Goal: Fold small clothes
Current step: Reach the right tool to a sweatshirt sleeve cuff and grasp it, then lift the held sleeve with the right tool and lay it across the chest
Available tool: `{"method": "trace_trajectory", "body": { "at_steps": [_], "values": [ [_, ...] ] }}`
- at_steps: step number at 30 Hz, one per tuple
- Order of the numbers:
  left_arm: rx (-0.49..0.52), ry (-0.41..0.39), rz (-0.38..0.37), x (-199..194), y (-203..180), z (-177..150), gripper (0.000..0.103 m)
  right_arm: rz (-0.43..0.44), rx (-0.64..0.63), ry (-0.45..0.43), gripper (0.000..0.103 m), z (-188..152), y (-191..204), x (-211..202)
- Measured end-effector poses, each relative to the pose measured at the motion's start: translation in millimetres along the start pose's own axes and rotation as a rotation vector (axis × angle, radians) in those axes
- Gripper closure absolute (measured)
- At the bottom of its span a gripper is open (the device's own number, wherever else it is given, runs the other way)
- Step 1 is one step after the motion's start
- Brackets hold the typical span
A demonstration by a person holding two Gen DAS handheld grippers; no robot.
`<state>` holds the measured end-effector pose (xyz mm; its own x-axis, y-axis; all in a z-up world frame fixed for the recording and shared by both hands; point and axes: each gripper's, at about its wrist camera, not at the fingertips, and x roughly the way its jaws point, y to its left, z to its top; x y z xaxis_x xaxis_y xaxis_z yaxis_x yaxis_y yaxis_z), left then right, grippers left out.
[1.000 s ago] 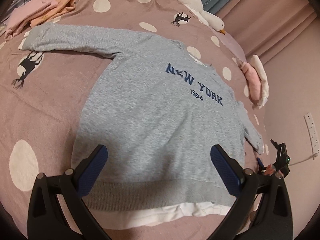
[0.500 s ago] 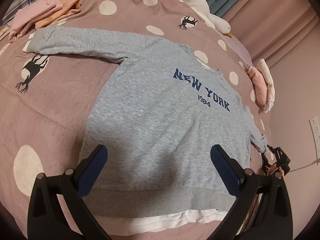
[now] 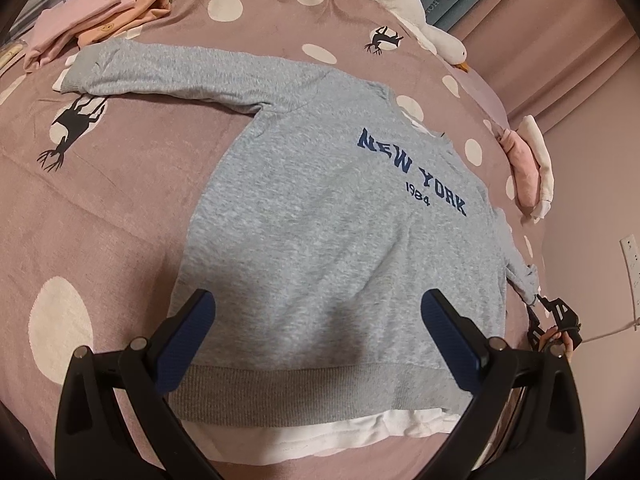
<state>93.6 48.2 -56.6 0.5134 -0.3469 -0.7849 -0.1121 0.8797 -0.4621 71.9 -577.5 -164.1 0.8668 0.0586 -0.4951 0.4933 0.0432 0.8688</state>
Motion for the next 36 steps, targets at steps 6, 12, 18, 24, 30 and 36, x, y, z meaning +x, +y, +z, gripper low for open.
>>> {"method": "trace_trajectory", "body": {
  "at_steps": [6,12,18,24,30,36],
  "values": [
    [-0.001,0.005,0.013,3.1,-0.9,1.1,0.0,0.021,-0.014,-0.02,0.062,5.3,8.4,9.1],
    [0.01,0.011,0.01,4.6,-4.4,0.3,0.0,-0.055,-0.153,-0.044,0.069,3.9,24.8,15.7],
    [0.014,-0.004,0.016,-1.3,0.6,-1.8,0.0,-0.041,-0.276,-0.065,0.081,-3.7,40.1,-1.4],
    [0.017,-0.033,0.026,-13.4,11.0,-9.2,0.0,-0.028,-0.495,-0.095,0.082,-26.4,95.0,-28.4],
    [0.0,-0.037,0.033,-24.6,27.4,-15.8,0.0,-0.039,-0.748,-0.108,0.082,-80.7,162.0,-40.8],
    [-0.03,-0.055,0.038,-38.4,48.8,-19.6,0.0,-0.04,-0.986,-0.09,0.082,-153.4,217.1,-27.0]
  ]
}}
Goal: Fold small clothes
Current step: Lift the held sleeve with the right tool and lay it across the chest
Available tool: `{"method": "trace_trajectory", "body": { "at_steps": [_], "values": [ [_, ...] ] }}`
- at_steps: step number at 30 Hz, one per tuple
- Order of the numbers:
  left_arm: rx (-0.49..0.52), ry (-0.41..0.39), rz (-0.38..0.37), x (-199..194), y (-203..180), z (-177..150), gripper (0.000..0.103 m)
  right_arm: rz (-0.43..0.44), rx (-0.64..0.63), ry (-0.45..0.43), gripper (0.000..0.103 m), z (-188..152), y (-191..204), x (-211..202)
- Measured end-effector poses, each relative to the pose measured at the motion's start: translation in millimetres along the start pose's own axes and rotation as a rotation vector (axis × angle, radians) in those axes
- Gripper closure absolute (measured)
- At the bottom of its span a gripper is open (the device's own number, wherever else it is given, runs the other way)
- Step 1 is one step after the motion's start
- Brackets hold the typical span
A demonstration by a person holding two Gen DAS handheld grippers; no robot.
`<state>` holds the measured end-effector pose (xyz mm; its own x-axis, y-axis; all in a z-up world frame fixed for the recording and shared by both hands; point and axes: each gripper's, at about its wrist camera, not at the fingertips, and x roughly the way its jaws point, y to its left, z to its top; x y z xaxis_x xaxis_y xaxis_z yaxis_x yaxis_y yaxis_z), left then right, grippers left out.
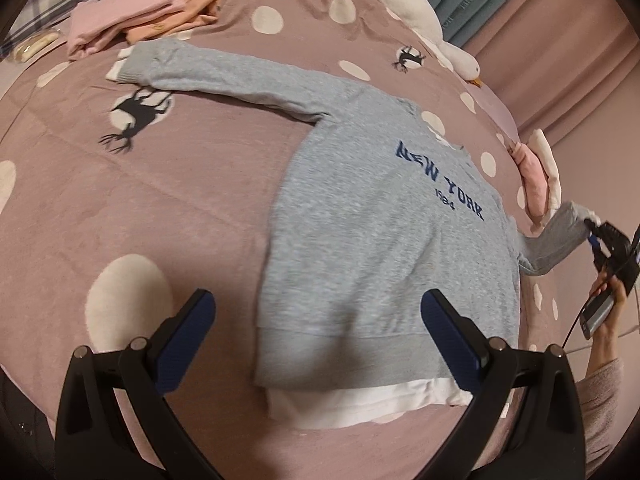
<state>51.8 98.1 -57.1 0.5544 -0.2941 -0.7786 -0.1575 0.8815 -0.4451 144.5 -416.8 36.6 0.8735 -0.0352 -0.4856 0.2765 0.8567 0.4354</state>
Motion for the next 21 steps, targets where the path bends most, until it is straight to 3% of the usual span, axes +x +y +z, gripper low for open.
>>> {"method": "trace_trajectory", "body": {
  "at_steps": [5,13,21],
  "values": [
    [-0.033,-0.019,0.014,-6.6,17.6,1.1,0.0,0.01,-0.156,0.028,0.082,-10.4,55.9,16.5],
    [-0.082,-0.017,0.013,-5.8,37.5,2.7,0.0,-0.006,-0.433,0.079,0.082,-57.1,142.0,44.4],
    [-0.096,-0.015,0.01,-5.6,45.4,5.5,0.0,-0.092,-0.782,0.159,0.082,-149.2,210.5,78.4]
  ]
}}
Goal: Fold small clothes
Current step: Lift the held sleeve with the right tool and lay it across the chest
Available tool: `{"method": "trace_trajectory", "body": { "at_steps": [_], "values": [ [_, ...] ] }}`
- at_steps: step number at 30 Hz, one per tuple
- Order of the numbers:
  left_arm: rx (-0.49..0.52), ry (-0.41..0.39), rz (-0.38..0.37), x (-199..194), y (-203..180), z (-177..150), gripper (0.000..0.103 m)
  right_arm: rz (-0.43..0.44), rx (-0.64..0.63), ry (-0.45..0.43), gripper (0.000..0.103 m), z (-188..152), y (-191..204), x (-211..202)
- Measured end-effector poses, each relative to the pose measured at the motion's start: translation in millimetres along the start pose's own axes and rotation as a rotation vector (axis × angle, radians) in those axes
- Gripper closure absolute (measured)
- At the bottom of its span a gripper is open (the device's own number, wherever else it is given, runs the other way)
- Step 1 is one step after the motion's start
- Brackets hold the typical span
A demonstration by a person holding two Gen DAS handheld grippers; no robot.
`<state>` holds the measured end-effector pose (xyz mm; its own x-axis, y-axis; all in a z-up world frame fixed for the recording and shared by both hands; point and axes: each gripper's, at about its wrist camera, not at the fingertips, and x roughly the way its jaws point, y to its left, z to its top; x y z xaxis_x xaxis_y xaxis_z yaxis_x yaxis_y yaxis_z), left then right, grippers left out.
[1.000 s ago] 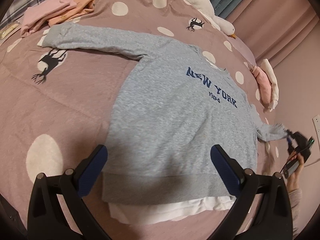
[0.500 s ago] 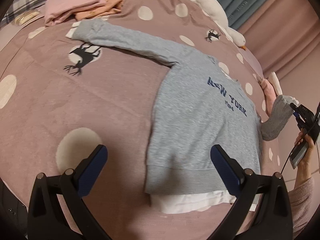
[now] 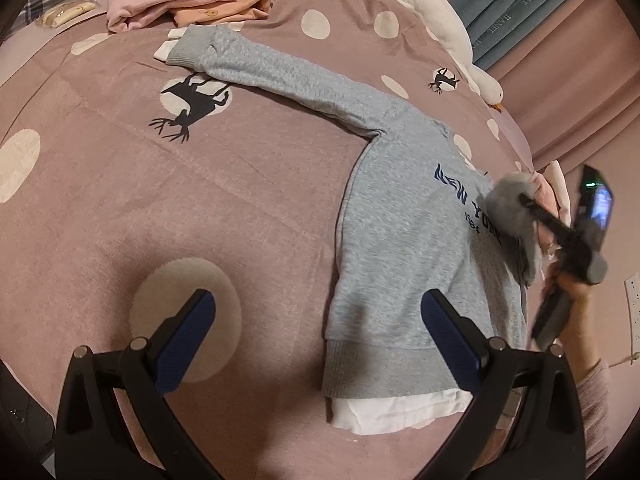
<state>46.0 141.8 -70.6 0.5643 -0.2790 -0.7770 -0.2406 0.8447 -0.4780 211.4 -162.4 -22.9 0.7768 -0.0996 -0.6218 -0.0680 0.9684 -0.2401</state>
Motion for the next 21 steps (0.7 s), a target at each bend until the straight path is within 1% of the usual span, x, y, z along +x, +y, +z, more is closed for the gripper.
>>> {"method": "trace_trajectory", "body": {
  "at_steps": [1,3,6,8,10,12,15,17,19,21],
  "values": [
    [-0.002,0.0,0.001,0.1,1.0,0.6,0.0,-0.009,-0.057,0.023,0.082,-6.4,15.8,6.9],
    [-0.009,-0.002,0.003,-0.5,3.8,1.2,0.0,-0.02,-0.124,0.052,0.082,-13.0,34.9,13.5],
    [-0.017,-0.001,0.003,-1.1,6.3,1.8,0.0,-0.011,-0.207,0.061,0.082,-22.6,60.4,16.3],
    [-0.016,0.0,0.002,-2.1,6.5,1.5,0.0,0.023,-0.222,0.07,0.082,-23.7,69.5,15.0],
    [-0.013,0.0,0.0,-2.9,6.8,2.1,0.0,0.088,-0.21,0.088,0.082,-24.5,75.1,12.9],
    [-0.012,-0.002,0.002,-3.3,7.2,2.4,0.0,0.164,-0.152,0.087,0.082,-23.2,69.5,5.3],
    [-0.018,-0.001,0.001,-2.9,8.9,3.6,0.0,0.29,0.003,0.067,0.082,-19.2,42.3,-6.2],
    [-0.02,0.0,0.0,-2.4,9.4,4.1,0.0,0.321,0.114,0.052,0.082,-18.5,17.5,-11.3],
    [-0.023,0.001,-0.006,-1.5,9.0,4.5,0.0,0.33,0.226,0.055,0.082,-19.5,-18.3,-12.7],
    [-0.022,0.001,-0.012,-0.3,7.8,5.2,0.0,0.339,0.265,0.067,0.081,-24.6,-40.6,-13.4]
  ]
}}
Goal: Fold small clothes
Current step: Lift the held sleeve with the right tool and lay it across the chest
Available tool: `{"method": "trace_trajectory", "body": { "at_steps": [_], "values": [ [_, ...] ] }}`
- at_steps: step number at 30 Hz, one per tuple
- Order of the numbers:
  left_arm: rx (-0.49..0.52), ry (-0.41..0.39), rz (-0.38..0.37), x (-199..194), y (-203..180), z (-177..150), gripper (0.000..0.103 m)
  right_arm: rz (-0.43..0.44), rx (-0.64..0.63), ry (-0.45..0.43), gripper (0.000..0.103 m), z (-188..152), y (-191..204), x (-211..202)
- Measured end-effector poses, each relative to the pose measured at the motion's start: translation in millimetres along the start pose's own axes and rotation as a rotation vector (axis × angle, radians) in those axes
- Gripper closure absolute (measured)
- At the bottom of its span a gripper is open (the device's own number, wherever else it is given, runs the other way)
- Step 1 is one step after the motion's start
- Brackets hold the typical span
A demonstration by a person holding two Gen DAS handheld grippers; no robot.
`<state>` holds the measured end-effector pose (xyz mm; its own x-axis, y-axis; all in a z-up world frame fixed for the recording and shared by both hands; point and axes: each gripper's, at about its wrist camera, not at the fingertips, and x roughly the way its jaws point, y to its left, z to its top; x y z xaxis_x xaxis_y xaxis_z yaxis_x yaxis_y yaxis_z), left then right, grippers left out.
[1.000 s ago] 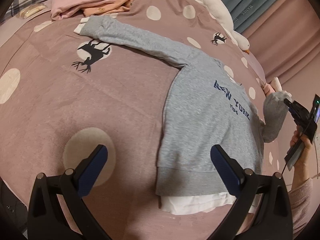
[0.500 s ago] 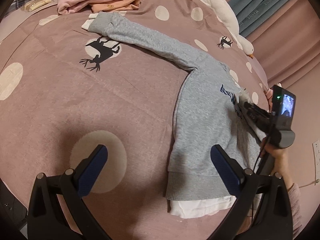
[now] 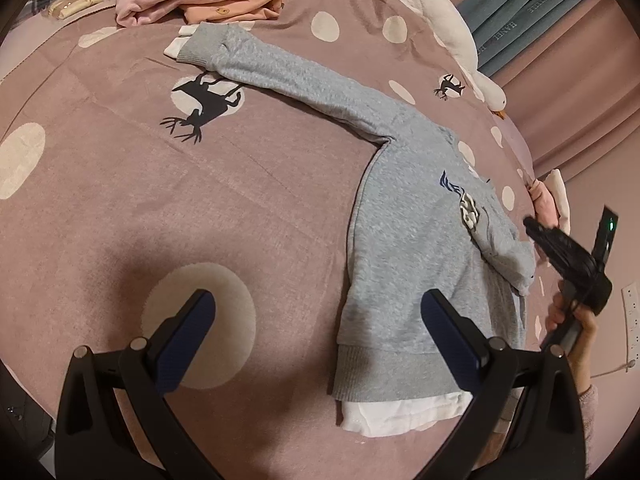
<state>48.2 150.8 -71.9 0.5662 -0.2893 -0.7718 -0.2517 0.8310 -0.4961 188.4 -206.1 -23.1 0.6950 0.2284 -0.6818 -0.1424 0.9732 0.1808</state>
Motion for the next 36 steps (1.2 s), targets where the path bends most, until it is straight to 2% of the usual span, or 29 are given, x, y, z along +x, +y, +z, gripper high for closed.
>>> {"method": "trace_trajectory", "body": {
  "at_steps": [3,5,7,8,12,16,18,19,20,21,22,24,28,30,36],
  "values": [
    [0.007,0.004,-0.006,2.7,-3.7,1.8,0.0,0.037,0.0,0.03,0.08,-8.2,-14.2,-4.7],
    [0.011,0.008,-0.011,4.1,-6.2,2.9,0.0,0.06,-0.022,0.048,0.075,-14.4,-12.1,-3.4],
    [0.021,0.01,-0.014,4.0,-9.6,3.7,0.0,0.075,-0.045,0.058,0.054,-20.3,-4.7,-0.1],
    [0.025,0.008,-0.014,3.3,-10.5,3.5,0.0,0.081,-0.056,0.058,0.051,-22.8,-1.2,1.2],
    [0.041,-0.004,-0.002,-0.9,-12.2,4.6,0.0,0.073,-0.143,0.083,0.05,-28.8,18.8,19.6],
    [0.033,-0.002,0.0,0.1,-9.7,5.4,0.0,-0.044,-0.293,0.108,0.05,-39.8,47.7,47.7],
    [0.031,0.002,0.0,1.6,-8.5,5.6,0.0,-0.095,-0.345,0.131,0.051,-43.6,53.9,60.7],
    [0.03,0.005,-0.002,2.5,-8.0,5.9,0.0,-0.13,-0.368,0.142,0.061,-45.6,55.2,68.2],
    [0.029,0.007,-0.004,3.1,-7.6,6.2,0.0,-0.145,-0.38,0.142,0.064,-46.4,54.9,72.2],
    [0.029,0.008,-0.003,3.7,-6.7,6.3,0.0,-0.139,-0.376,0.131,0.067,-45.6,52.8,71.8],
    [0.029,0.008,-0.002,4.0,-5.9,6.3,0.0,-0.129,-0.358,0.12,0.075,-43.1,49.1,69.7],
    [0.024,0.011,0.0,5.6,-3.8,6.8,0.0,-0.096,-0.304,0.095,0.079,-35.8,39.8,63.1],
    [0.024,0.024,0.0,9.8,-2.2,6.0,0.0,-0.081,-0.249,-0.015,0.082,-17.8,36.3,45.9],
    [0.023,0.029,0.0,10.9,-1.7,5.5,0.0,-0.104,-0.245,-0.059,0.082,-10.7,40.7,43.6],
    [0.016,0.027,0.017,10.2,2.9,7.3,0.0,-0.117,-0.24,-0.082,0.082,4.2,64.0,59.9]
  ]
}}
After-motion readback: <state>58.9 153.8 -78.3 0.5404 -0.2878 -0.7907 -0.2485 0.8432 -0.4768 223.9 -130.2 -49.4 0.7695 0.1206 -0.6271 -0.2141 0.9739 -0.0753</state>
